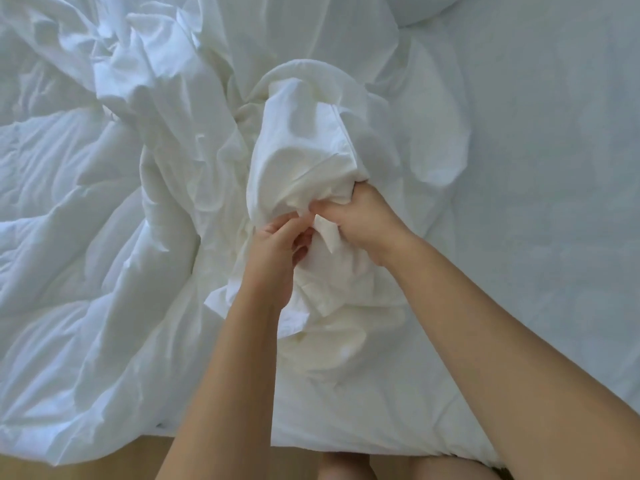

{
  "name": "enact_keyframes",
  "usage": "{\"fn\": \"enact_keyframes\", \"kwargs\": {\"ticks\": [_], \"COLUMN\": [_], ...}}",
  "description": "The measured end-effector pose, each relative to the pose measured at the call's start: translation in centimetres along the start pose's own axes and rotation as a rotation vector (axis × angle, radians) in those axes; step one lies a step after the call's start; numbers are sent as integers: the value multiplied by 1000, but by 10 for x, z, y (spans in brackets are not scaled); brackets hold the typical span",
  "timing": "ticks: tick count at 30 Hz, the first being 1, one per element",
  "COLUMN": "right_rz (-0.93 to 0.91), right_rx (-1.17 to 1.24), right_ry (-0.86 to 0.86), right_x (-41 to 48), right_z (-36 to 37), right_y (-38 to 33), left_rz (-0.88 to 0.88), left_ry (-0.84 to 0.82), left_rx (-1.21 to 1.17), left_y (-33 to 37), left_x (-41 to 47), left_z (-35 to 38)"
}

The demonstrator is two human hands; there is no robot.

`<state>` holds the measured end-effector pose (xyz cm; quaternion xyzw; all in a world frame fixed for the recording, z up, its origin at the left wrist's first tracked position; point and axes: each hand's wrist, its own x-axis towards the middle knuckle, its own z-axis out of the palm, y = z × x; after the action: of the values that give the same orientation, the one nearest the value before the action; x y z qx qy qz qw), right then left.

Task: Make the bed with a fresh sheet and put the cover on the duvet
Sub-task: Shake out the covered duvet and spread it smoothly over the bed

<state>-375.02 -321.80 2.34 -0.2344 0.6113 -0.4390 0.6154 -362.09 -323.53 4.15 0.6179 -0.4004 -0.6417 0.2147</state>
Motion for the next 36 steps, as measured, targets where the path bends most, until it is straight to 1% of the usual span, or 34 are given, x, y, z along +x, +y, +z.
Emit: {"fn": "enact_keyframes", "kwargs": {"ticks": [1, 2, 3, 5, 6, 7, 8, 9, 10, 11, 12, 13, 14, 15, 17, 18, 19, 21, 24, 25, 27, 29, 32, 34, 36], "right_rz": [-8, -16, -21, -9, 16, 51, 82, 108, 121, 125, 126, 134, 154, 184, 240, 258, 275, 305, 354, 369, 351, 321, 259, 222, 181], "right_rx": [-43, -73, -67, 41, 123, 195, 266, 329, 368, 372, 353, 324, 303, 298, 319, 329, 326, 307, 305, 318, 391, 405, 366, 408, 500], "right_ry": [60, 126, 198, 313, 340, 342, 328, 311, 299, 287, 269, 241, 211, 182, 147, 144, 146, 130, 57, 39, 40, 99, 261, 352, 404], "right_x": [2, 3, 2, 1, 0, 0, 1, 2, 3, 3, 4, 4, 3, 3, 2, 3, 4, 8, 11, 12, 16, 22, 33, 37, 39], "right_z": [3, 6, 7, 5, 3, 2, 2, 2, 1, -1, -3, -7, -11, -14, -18, -18, -16, -8, 9, 15, 25, 31, 38, 44, 45], "right_y": [2, 5, 8, 10, 9, 8, 5, 2, -1, -3, -5, -6, -7, -8, -10, -11, -12, -11, -7, -6, -6, -5, -5, -8, -13], "left_rz": [-7, -17, -26, -99, -202, -337, -459, -520, -518, -474, -415, -349, -274, -196, -25, 65, 143, 227, 232, 225, 210, 223, 174, 10, -192], "left_ry": [10, 55, 139, 332, 358, 301, 198, 99, 44, 52, 105, 192, 296, 428, 659, 729, 762, 792, 822, 807, 758, 729, 696, 609, 445], "left_rx": [-51, -93, -91, -38, -37, -84, -194, -338, -477, -580, -646, -658, -612, -478, -127, 48, 202, 395, 665, 735, 779, 691, 322, 106, -116], "left_y": [-3, -6, -11, -25, -29, -32, -31, -29, -25, -20, -14, -7, -2, 0, -5, -8, -12, -19, -22, -20, -16, -12, -20, -31, -32], "left_x": [0, 0, -1, -4, -8, -10, -9, -6, 0, 8, 17, 24, 31, 36, 43, 45, 46, 52, 62, 65, 67, 60, 36, 17, 9], "left_z": [-3, -6, -8, -5, 2, 8, 15, 21, 24, 24, 23, 21, 17, 13, -1, -10, -20, -46, -81, -86, -85, -72, -40, -19, -8]}}
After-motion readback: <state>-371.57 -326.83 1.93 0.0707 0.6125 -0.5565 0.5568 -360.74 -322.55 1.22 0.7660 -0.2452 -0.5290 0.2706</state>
